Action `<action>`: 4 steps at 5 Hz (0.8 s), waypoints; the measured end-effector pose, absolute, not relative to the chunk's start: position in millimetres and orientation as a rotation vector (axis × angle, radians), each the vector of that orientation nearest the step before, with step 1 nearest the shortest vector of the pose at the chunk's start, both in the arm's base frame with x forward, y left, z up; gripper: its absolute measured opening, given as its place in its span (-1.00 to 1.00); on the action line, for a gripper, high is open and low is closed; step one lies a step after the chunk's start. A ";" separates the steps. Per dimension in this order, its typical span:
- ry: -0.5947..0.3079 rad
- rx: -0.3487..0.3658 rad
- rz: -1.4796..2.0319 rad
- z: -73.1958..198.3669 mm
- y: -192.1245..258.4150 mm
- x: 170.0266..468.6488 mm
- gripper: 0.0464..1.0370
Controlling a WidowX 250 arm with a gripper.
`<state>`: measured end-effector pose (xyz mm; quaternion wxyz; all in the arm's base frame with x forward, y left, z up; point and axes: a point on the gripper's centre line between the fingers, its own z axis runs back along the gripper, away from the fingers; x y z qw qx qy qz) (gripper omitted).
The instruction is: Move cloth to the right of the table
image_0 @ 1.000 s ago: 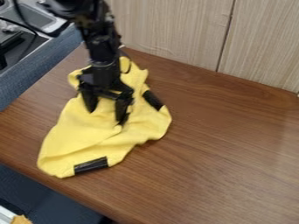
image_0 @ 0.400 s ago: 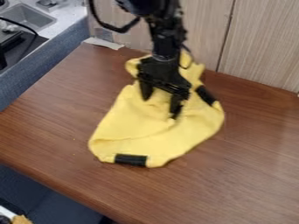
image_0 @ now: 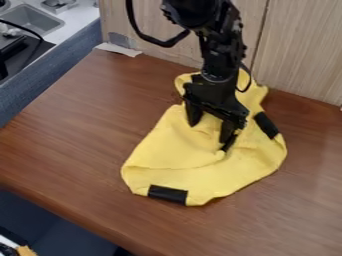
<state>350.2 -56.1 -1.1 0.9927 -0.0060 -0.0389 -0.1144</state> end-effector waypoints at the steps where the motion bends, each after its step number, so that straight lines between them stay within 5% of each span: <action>1: -0.041 -0.033 -0.264 4.1 -59.0 348.8 0.92; 2: -0.055 -0.017 -0.266 17.4 -52.9 349.7 0.92; 4: -0.190 0.031 -0.230 92.2 -37.3 336.0 0.92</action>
